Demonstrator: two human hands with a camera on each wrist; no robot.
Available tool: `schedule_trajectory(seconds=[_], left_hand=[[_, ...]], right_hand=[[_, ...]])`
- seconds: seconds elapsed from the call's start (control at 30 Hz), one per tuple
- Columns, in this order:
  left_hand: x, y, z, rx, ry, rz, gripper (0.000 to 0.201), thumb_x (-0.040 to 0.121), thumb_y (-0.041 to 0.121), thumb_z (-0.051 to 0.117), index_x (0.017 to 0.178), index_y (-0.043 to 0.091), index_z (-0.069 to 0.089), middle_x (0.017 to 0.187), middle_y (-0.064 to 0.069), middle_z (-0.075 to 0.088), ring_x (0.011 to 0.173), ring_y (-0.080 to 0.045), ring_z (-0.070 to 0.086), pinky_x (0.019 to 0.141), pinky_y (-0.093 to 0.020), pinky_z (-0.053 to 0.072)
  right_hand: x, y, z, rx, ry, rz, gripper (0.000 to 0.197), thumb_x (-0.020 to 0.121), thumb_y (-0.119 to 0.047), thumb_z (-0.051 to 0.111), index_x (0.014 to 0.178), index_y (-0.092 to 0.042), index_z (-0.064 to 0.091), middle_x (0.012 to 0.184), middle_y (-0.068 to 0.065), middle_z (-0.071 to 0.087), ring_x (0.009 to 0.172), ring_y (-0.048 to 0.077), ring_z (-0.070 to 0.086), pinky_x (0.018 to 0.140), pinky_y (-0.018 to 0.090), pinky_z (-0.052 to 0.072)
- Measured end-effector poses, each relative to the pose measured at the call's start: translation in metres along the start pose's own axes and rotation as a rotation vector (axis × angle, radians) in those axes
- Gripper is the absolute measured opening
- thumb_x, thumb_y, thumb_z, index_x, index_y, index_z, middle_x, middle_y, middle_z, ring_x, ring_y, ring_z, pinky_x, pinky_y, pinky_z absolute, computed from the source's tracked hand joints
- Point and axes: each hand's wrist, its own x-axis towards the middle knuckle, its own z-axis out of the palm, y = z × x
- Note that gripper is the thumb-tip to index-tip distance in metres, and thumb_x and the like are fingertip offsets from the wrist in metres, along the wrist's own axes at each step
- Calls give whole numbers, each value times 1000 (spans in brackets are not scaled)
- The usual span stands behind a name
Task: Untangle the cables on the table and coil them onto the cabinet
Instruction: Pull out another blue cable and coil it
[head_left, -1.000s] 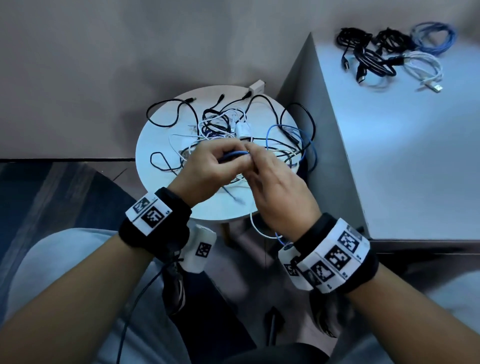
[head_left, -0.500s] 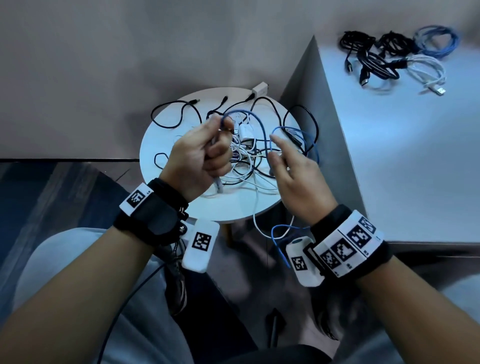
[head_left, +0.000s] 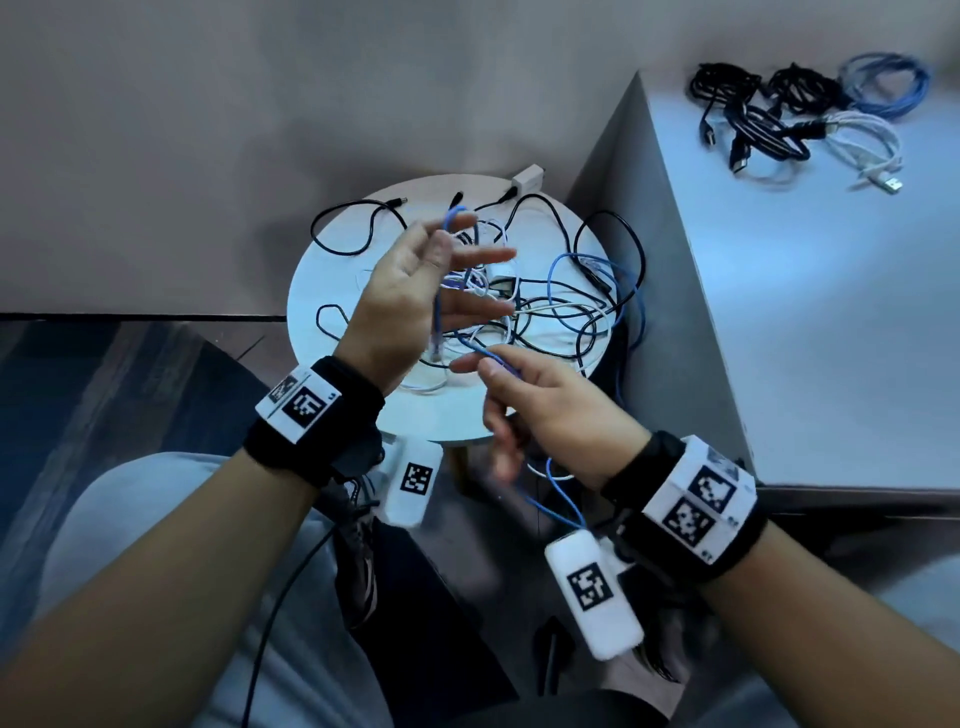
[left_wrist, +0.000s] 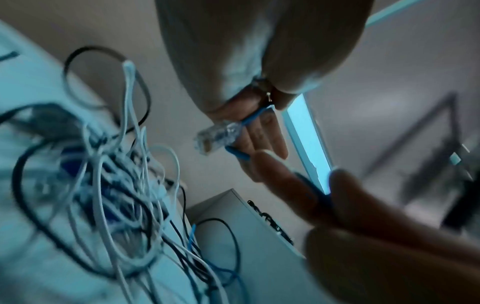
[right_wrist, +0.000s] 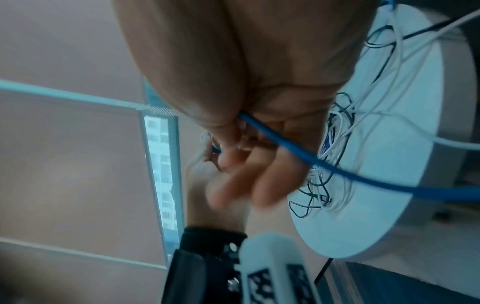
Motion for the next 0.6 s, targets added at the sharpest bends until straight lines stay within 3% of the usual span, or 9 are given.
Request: schedule_trajectory(seconds=[0.07,0.13,0.2,0.27,0.33,0.4,0.47,0.53,0.6], left_hand=[[-2,-3,-1,253,-93,26,27,110,27,36,125,18,56,97,-7,76,57,-25,68,55,-30,55],[-4,-8,-1,460,-208,24,26,105,26,42,117,20,64,78,-3,72,44,-21,56,44,-25,44],[-7,-11,2,501,-305,-10,27,104,23,43,110,10,65,64,-3,64,40,-20,42,40,-23,33],[-9,-10,7,431,-352,-22,27,103,23,43,101,14,68,57,-7,55,43,-17,35,42,-21,29],[-8,-9,12,356,-363,-31,31,106,23,41,90,25,68,57,-7,42,47,-13,33,44,-19,28],[-7,-10,15,262,-364,-109,30,110,19,37,93,12,61,57,-1,32,47,-9,27,42,-17,23],[-7,-10,14,150,-373,-191,30,110,21,36,91,7,55,56,5,28,46,-6,21,41,-18,17],[-8,-9,14,-8,-391,-239,29,106,26,36,88,11,54,54,6,27,44,-8,17,40,-21,14],[-9,-10,15,-189,-389,-276,30,105,27,35,86,14,55,51,6,26,40,-11,13,41,-25,12]], right_hand=[[1,-3,-8,-171,52,-56,28,106,-26,47,101,-6,66,51,-8,41,37,7,36,38,18,30],[2,-8,-17,-408,169,-171,26,99,-27,60,82,-9,69,55,-10,48,48,3,39,50,18,32],[4,-14,-22,-361,274,-252,17,87,-18,63,70,-16,63,60,-7,51,51,2,41,53,17,33],[4,-21,-26,-124,345,-333,16,84,0,54,75,-14,54,68,2,50,47,-1,43,49,11,35],[4,-22,-30,-86,403,-441,26,91,12,49,82,-13,50,75,5,49,51,-2,49,53,10,40],[6,-17,-35,-306,500,-545,23,94,1,56,88,-21,56,84,-5,57,66,-2,54,66,18,44],[10,-8,-39,-465,584,-606,17,95,-12,60,95,-28,63,93,-14,60,76,0,55,72,28,45],[12,-2,-40,-482,588,-638,14,98,-20,58,105,-25,69,98,-16,60,78,6,57,71,32,49],[12,-3,-38,-404,490,-577,20,103,-28,51,109,-25,69,90,-7,64,66,12,56,59,27,47]])
